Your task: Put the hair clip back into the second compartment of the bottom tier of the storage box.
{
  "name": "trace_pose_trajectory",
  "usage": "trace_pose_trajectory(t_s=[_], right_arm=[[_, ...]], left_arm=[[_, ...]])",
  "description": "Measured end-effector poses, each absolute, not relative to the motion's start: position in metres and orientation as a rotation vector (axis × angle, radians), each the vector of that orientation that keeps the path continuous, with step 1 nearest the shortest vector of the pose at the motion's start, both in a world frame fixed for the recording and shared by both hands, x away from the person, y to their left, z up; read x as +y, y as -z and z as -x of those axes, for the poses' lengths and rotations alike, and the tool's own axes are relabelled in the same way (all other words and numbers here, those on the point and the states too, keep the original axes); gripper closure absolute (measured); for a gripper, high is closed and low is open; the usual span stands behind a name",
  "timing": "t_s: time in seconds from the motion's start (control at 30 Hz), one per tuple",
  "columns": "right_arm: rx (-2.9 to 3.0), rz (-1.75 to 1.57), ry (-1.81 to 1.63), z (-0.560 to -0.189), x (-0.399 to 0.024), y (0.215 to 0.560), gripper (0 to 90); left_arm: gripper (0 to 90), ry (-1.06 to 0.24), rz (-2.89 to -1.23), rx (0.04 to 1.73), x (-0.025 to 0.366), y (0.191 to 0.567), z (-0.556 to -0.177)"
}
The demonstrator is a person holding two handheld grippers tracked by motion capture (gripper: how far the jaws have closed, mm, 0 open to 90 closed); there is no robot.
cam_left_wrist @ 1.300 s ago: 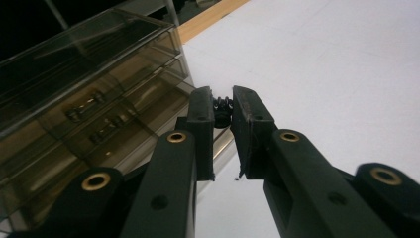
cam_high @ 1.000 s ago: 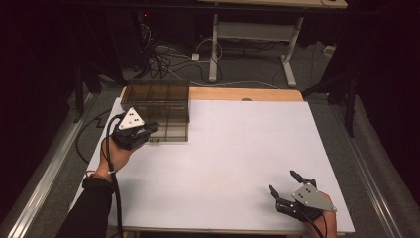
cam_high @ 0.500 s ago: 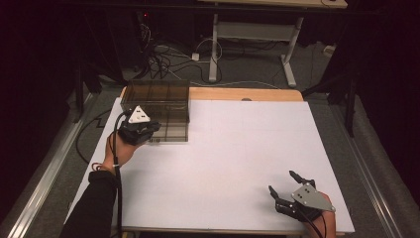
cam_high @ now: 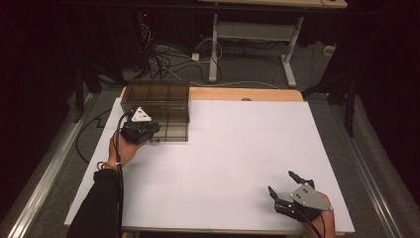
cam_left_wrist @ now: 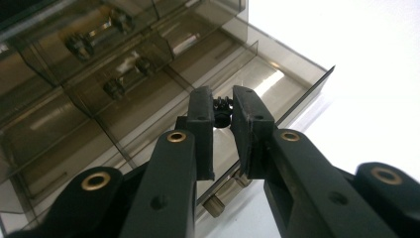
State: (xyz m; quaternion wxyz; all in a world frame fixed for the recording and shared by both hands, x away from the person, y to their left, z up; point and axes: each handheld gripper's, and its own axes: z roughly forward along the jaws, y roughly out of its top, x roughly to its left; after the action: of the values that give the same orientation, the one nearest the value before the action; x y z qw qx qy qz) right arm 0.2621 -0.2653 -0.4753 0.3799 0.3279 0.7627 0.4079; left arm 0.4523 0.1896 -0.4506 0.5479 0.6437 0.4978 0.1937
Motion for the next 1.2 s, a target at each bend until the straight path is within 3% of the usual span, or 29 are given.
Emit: trace_pose_trajectory(t_s=[0.7, 1.2], right_arm=[[1.945, -0.821, -1.031, -0.261, -0.265, 0.475, 21.2], [1.946, -0.83, -1.02, -0.262, -0.264, 0.476, 21.2]], left_arm=[[74.3, -0.467, -1.532, 1.213, 0.189, 0.464, -0.458], [72.0, -0.537, -1.438, 1.108, 0.196, 0.455, -0.437]])
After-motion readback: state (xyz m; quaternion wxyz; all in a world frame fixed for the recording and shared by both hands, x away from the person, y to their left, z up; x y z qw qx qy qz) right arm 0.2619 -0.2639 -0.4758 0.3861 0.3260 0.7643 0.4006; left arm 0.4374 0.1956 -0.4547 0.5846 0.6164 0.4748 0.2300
